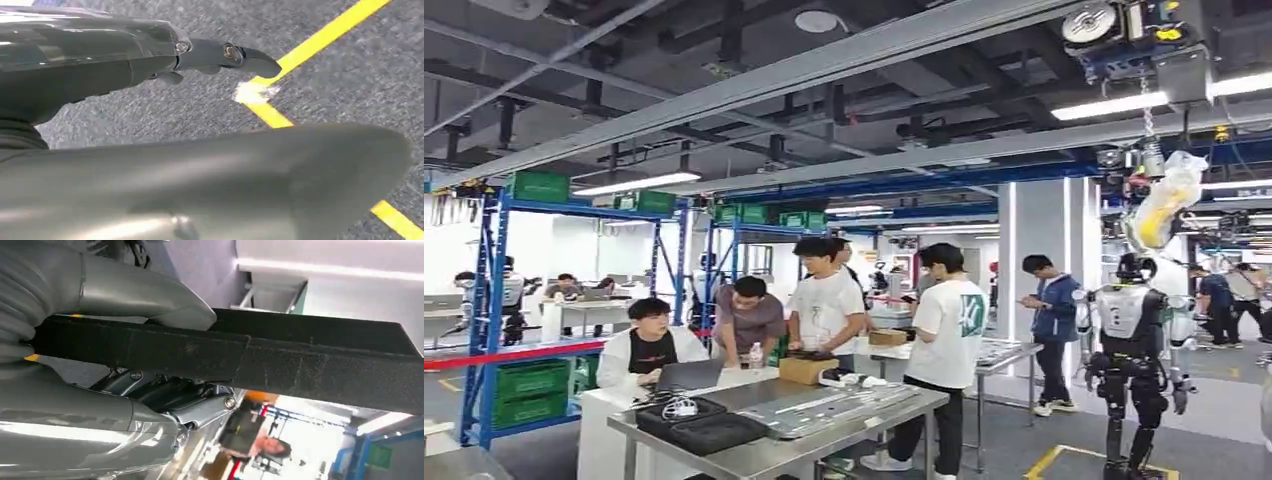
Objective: Take the parts from the cabinet and place them on the table.
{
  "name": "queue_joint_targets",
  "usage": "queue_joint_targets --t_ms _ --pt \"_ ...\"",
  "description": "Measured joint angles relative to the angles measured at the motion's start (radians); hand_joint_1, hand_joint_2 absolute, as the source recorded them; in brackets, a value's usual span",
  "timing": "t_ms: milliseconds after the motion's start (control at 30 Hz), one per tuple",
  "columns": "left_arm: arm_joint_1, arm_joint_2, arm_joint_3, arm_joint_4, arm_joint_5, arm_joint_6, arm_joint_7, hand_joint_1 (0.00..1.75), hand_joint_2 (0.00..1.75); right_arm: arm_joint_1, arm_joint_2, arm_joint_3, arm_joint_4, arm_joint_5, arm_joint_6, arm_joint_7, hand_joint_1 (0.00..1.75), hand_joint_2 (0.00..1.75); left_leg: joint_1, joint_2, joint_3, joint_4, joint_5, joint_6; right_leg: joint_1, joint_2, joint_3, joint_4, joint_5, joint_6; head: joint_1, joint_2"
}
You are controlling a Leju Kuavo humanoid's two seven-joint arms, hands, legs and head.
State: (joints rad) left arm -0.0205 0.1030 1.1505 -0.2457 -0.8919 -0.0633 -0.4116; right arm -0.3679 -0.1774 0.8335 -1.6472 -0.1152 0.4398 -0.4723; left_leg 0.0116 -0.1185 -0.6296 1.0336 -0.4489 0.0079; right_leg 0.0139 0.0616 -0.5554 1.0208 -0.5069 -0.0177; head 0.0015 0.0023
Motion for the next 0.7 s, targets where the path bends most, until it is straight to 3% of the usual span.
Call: queue_joint_targets --t_ms 33,67,100,133,200,233,267,300,333,367,400,433,533,567,600,633,700 --pt "0.004 -0.002 0.001 0.000 -0.002 -0.002 0.000 0.00 1.75 -0.002 0.000 0.001 0.001 -0.001 0.000 0.000 1.75 1.75 -0.002 -0.012 0.000 -0.003 0.003 -0.006 -0.003 -0.011 0.004 -0.008 0.004 -0.002 0.000 0.000" --pt "0.005 -0.001 0.005 0.000 -0.002 -0.002 0.000 0.00 1.75 -0.005 0.002 0.002 0.001 -0.002 0.000 0.000 1.75 1.75 -0.001 0.006 0.000 0.005 -0.005 -0.005 -0.012 -0.025 0.011 -0.024 0.012 -0.004 0.000 0.000" --pt "0.006 -0.002 0.006 0.000 -0.003 -0.002 0.000 0.00 1.75 -0.007 0.002 0.004 0.003 -0.004 0.001 0.000 1.75 1.75 -0.008 0.052 -0.011 0.028 -0.027 -0.010 -0.011 -0.035 0.016 -0.029 0.014 -0.007 0.000 0.000" --pt "0.000 -0.002 0.006 0.000 -0.007 -0.002 -0.002 0.00 1.75 -0.009 0.001 0.004 0.003 -0.009 0.003 0.000 1.75 1.75 -0.006 0.077 -0.042 0.092 -0.067 -0.017 -0.011 -0.048 0.016 -0.029 0.013 -0.007 0.000 0.000" --pt "-0.006 -0.002 0.007 0.000 -0.013 -0.006 -0.007 0.00 1.75 -0.009 -0.001 0.004 0.006 -0.015 0.011 0.004 1.75 1.75 0.002 0.097 -0.114 0.240 -0.130 -0.028 -0.012 -0.078 0.015 -0.028 0.012 -0.007 0.000 0.000" --pt "-0.006 -0.003 0.007 0.000 -0.015 -0.011 -0.009 0.00 1.75 -0.009 -0.002 0.005 0.008 -0.016 0.013 0.005 1.75 1.75 0.008 0.102 -0.134 0.283 -0.137 -0.033 -0.012 -0.089 0.015 -0.028 0.011 -0.006 0.000 0.000" --pt "-0.004 -0.004 0.008 0.000 -0.016 -0.011 -0.010 0.00 1.75 -0.009 -0.003 0.006 0.010 -0.018 0.016 0.006 1.75 1.75 0.014 0.106 -0.131 0.279 -0.125 -0.038 -0.012 -0.100 0.016 -0.028 0.010 -0.004 0.000 0.000" --pt "-0.002 -0.004 0.008 0.000 -0.018 -0.011 -0.010 0.00 1.75 -0.010 -0.003 0.006 0.012 -0.018 0.016 0.007 1.75 1.75 0.019 0.111 -0.107 0.233 -0.092 -0.043 -0.013 -0.110 0.017 -0.027 0.007 0.000 0.000 0.000" --pt "-0.001 -0.003 0.009 0.000 -0.018 -0.011 -0.011 0.00 1.75 -0.011 -0.004 0.006 0.012 -0.019 0.016 0.008 1.75 1.75 0.023 0.121 -0.061 0.147 -0.047 -0.048 -0.016 -0.121 0.020 -0.025 0.004 0.005 0.000 0.000" --pt "-0.002 -0.003 0.009 0.000 -0.018 -0.011 -0.012 0.00 1.75 -0.012 -0.004 0.006 0.012 -0.020 0.017 0.009 1.75 1.75 0.024 0.143 -0.015 0.064 -0.011 -0.052 -0.018 -0.131 0.023 -0.021 -0.002 0.012 0.000 0.000" --pt "-0.005 -0.005 0.009 0.000 -0.019 -0.011 -0.012 0.00 1.75 -0.015 -0.005 0.006 0.012 -0.021 0.019 0.009 1.75 1.75 0.019 0.187 0.010 0.014 -0.015 -0.057 -0.014 -0.138 0.022 -0.017 -0.008 0.022 0.000 0.000" --pt "-0.010 -0.005 0.010 0.000 -0.020 -0.011 -0.013 0.00 1.75 -0.017 -0.006 0.005 0.012 -0.024 0.019 0.010 1.75 1.75 0.015 0.176 0.010 0.006 -0.012 -0.035 -0.009 -0.146 0.020 -0.009 -0.014 0.029 0.000 0.000" --pt "-0.004 -0.006 0.013 0.000 -0.021 -0.011 -0.015 0.00 1.75 -0.022 -0.008 0.006 0.016 -0.026 0.021 0.010 1.75 1.75 0.005 0.150 0.003 0.008 -0.013 -0.013 -0.014 -0.171 0.030 -0.018 -0.014 0.042 0.000 0.000" --pt "-0.003 -0.005 0.013 0.000 -0.020 -0.011 -0.015 0.00 1.75 -0.025 -0.008 0.006 0.016 -0.027 0.022 0.010 1.75 1.75 0.009 0.142 0.005 0.003 -0.010 -0.003 -0.019 -0.158 0.030 -0.015 -0.024 0.052 0.000 0.000" --pt "-0.003 -0.004 0.014 0.000 -0.020 -0.011 -0.014 0.00 1.75 -0.029 -0.008 0.006 0.016 -0.027 0.023 0.010 1.75 1.75 0.009 0.136 0.004 0.003 -0.009 0.000 -0.023 -0.115 0.023 0.007 -0.045 0.053 0.000 0.000" --pt "-0.007 -0.004 0.015 0.000 -0.020 -0.011 -0.014 0.00 1.75 -0.030 -0.009 0.006 0.017 -0.028 0.025 0.010 1.75 1.75 0.008 0.128 0.003 0.003 -0.008 0.006 -0.023 -0.090 0.000 0.060 -0.079 0.051 0.000 0.000" --pt "-0.014 -0.004 0.018 0.000 -0.021 -0.011 -0.012 0.00 1.75 -0.030 -0.012 0.006 0.023 -0.029 0.030 0.010 1.75 1.75 0.003 0.105 0.003 0.004 -0.008 0.012 -0.022 -0.072 -0.078 0.225 -0.152 0.048 0.000 0.000"
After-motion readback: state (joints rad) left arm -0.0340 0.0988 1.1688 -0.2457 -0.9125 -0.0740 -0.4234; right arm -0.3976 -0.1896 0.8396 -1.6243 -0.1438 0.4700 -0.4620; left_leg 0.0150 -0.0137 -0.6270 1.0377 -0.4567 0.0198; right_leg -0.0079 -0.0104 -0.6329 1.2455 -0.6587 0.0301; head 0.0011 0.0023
